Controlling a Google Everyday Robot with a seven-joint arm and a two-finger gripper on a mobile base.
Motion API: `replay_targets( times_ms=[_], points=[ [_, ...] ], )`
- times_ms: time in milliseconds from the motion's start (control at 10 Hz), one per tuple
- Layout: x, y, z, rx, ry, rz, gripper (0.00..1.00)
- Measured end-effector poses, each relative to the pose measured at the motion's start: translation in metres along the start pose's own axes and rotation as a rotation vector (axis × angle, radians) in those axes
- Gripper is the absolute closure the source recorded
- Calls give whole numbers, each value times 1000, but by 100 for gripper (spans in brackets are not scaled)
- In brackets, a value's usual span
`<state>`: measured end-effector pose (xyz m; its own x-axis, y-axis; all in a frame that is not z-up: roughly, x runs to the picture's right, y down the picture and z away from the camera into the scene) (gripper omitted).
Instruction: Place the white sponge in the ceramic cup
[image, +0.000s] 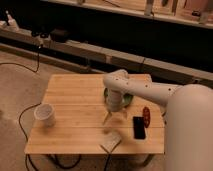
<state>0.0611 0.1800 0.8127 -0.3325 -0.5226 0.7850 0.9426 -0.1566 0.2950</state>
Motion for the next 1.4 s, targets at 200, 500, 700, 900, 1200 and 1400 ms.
replay_targets(
  times_ms=[200, 500, 700, 900, 1200, 1400],
  points=[
    [0, 0, 0, 0, 0, 0, 20],
    [0, 0, 0, 0, 0, 0, 20],
    [0, 0, 0, 0, 0, 0, 20],
    [0, 0, 0, 0, 0, 0, 20],
    [0, 0, 0, 0, 0, 0, 20],
    [0, 0, 0, 0, 0, 0, 20]
  ],
)
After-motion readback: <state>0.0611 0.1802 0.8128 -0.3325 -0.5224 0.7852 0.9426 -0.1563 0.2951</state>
